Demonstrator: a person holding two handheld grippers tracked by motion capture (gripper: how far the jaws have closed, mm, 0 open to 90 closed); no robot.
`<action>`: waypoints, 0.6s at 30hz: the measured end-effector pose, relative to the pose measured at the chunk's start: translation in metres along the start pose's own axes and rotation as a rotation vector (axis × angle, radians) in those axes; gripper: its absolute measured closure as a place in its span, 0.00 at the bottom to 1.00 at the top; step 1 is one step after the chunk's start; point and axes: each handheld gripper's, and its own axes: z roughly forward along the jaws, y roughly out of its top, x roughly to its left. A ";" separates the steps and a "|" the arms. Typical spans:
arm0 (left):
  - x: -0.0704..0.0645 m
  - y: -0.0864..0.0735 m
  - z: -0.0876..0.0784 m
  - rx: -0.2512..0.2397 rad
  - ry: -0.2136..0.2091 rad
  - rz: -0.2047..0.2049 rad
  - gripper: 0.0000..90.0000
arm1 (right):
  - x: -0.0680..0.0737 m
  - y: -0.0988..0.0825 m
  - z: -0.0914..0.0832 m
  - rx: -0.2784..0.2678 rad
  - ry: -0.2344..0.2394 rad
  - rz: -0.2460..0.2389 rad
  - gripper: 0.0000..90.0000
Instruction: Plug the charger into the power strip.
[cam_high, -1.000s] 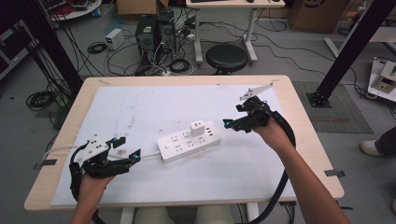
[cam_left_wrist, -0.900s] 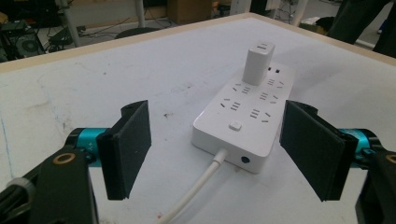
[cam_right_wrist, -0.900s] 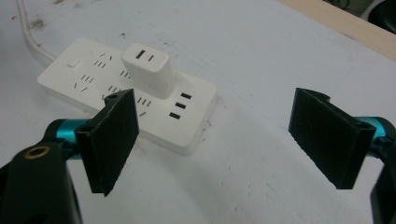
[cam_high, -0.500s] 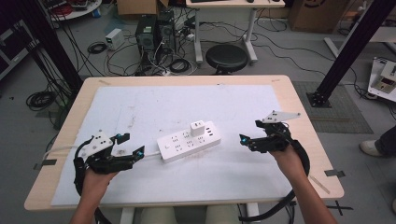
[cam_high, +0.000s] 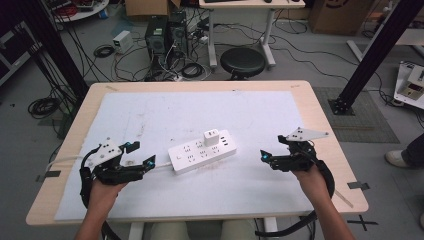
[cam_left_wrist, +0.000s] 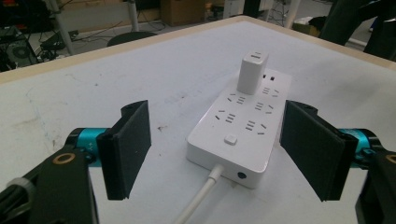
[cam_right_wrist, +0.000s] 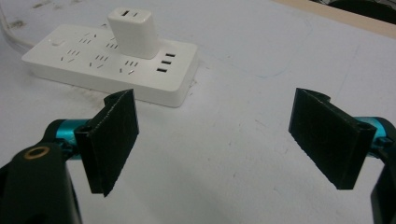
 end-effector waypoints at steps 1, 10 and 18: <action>0.000 0.000 0.000 0.000 0.000 0.001 0.28 | 0.000 -0.001 0.000 0.000 0.003 -0.002 0.18; -0.001 0.001 0.000 -0.002 0.000 0.002 0.28 | 0.000 -0.003 -0.003 -0.006 0.002 0.002 0.18; -0.001 0.001 -0.001 -0.007 0.003 -0.003 0.28 | 0.001 -0.003 -0.003 -0.011 0.003 -0.004 0.18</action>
